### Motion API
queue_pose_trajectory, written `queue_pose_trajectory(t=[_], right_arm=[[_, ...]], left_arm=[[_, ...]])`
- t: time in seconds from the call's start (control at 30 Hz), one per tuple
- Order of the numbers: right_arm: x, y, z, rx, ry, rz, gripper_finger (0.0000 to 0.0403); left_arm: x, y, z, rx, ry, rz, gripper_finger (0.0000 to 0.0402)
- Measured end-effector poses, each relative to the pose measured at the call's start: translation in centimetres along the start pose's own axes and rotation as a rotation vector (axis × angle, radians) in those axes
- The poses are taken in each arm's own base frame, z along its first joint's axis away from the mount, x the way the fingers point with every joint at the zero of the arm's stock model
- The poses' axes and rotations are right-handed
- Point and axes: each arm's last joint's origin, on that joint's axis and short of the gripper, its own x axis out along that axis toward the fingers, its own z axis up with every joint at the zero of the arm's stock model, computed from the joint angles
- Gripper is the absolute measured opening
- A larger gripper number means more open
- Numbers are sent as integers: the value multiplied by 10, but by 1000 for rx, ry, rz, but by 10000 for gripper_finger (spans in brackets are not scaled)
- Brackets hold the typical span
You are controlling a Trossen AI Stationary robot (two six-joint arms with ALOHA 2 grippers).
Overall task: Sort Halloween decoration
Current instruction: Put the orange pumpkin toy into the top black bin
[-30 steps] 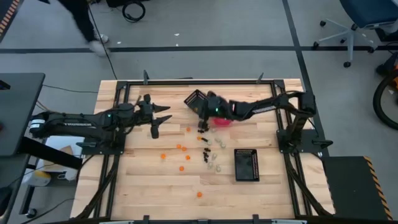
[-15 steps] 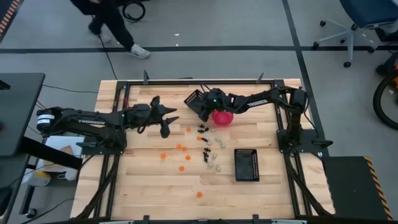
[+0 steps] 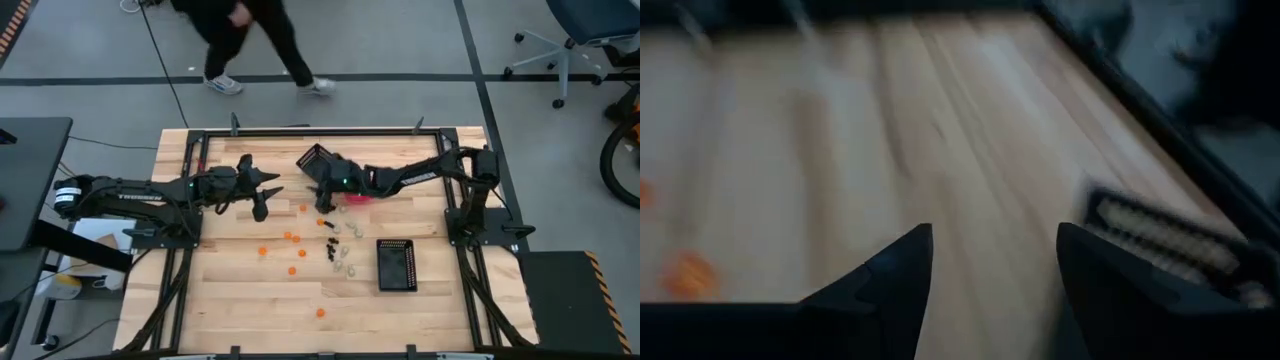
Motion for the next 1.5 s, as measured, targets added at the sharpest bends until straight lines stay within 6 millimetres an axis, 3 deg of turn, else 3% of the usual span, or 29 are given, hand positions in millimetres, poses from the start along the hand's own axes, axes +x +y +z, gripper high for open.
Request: queue_pose_trajectory(t=[0.13,0.3,0.4,0.6,0.9,1.13,1.5], right_arm=[[6,30,-1,20,-64,21,217],[31,62,-7,-19,36,61,217],[40,76,-8,-21,52,177,217],[41,94,-15,-38,78,371,218],[44,125,-45,-108,130,362,223],[57,117,-62,-112,153,385,223],[55,99,-77,-94,146,396,202]], left_arm=[[-5,1,4,-6,-28,0,155],[-7,1,5,-17,-37,-3,155],[-7,1,4,-25,-27,-4,155],[-8,1,-1,-18,30,-3,155],[-8,1,1,-23,8,-2,155],[-8,1,1,-22,11,-4,155],[-8,1,-1,-6,26,-3,155]])
